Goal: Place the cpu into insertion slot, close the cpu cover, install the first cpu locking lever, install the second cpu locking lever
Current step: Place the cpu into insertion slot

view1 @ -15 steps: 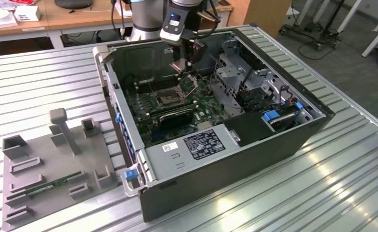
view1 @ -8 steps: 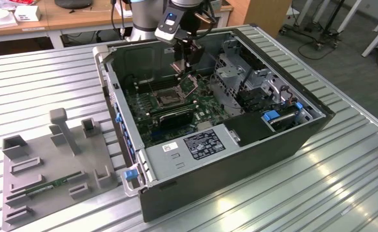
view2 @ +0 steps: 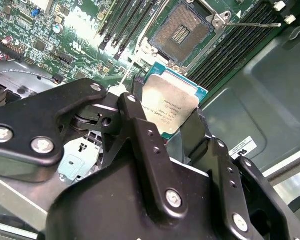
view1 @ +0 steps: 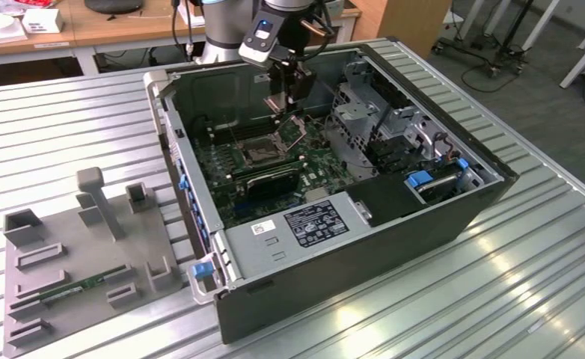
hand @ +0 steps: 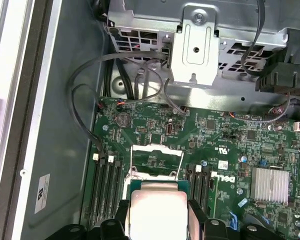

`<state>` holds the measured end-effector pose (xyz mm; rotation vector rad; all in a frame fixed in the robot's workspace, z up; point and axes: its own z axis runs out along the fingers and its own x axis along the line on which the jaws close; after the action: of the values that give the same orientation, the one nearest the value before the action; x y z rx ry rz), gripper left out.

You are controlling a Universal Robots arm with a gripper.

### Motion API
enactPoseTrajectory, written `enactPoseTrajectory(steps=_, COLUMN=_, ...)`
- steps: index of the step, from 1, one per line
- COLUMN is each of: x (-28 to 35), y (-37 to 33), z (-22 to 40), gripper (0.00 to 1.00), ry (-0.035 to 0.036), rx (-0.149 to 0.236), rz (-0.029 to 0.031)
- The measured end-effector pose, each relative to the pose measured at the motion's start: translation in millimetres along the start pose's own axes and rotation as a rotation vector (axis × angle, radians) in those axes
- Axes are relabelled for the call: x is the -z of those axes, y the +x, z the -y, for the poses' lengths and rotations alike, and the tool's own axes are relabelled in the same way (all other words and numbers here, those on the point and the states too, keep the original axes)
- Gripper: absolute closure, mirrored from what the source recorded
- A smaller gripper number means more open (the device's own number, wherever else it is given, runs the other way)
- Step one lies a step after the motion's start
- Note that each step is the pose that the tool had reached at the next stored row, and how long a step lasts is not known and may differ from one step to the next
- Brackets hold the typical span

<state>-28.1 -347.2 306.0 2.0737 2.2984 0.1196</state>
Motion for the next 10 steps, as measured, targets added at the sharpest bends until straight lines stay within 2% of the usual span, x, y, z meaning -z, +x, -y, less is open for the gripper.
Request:
enactPoseTrajectory(steps=2, x=0.0, y=0.0, z=0.0, gripper=0.45, ry=0.0012, rx=0.0, rz=-0.0001)
enactPoseTrajectory(steps=4, x=0.0, y=0.0, z=0.0, gripper=0.45, ry=0.0078, rx=0.0, rz=-0.0008)
enactPoseTrajectory(steps=10, x=0.0, y=0.0, z=0.0, gripper=0.45, ry=0.0098, rx=-0.001, rz=-0.0009)
